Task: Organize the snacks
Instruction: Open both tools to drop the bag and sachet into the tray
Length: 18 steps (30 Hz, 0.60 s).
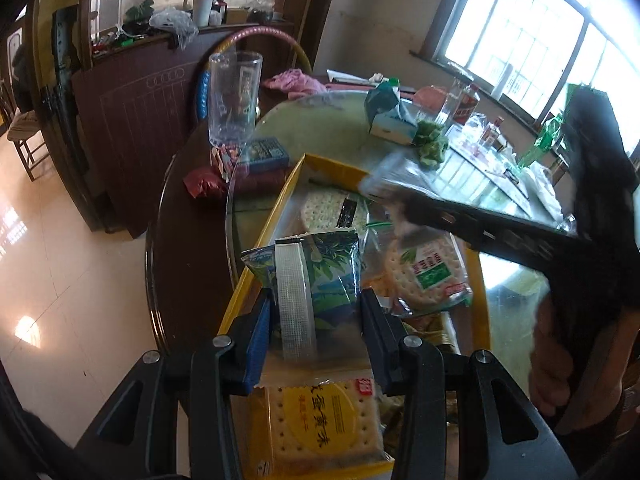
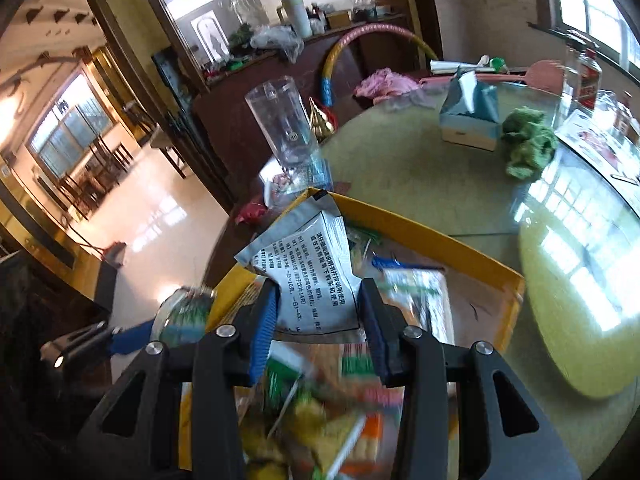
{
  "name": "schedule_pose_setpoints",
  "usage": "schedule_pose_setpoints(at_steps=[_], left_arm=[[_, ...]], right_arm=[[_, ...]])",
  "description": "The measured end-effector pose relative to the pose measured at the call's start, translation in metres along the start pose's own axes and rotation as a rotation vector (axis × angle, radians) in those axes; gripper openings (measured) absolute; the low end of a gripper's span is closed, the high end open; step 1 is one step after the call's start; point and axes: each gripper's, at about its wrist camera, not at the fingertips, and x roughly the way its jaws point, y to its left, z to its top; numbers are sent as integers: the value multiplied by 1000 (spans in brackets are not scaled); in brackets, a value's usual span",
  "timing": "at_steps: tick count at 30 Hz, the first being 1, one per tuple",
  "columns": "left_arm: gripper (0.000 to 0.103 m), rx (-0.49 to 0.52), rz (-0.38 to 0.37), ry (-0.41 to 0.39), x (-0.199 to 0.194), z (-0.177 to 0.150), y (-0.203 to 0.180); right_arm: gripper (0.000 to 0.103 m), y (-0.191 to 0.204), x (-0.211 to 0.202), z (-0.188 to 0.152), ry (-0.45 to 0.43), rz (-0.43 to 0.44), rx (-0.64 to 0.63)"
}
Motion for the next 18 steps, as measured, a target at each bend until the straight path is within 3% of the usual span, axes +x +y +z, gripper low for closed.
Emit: schedule_pose_setpoints(at_steps=[6, 10, 12, 15, 18], left_arm=[[43, 13, 41, 47, 21, -4, 2], [48, 30, 62, 54, 28, -4, 0], [67, 35, 49, 57, 31, -4, -2], [72, 49, 61, 69, 37, -8, -6], [76, 55, 113, -30, 13, -15, -13]], right_arm=[[43, 7, 50, 15, 80, -39, -29], [50, 8, 63, 16, 99, -84, -40], [57, 6, 64, 16, 100, -112, -38], [61, 0, 52, 16, 69, -99, -2], [71, 6, 11, 5, -20, -90, 6]])
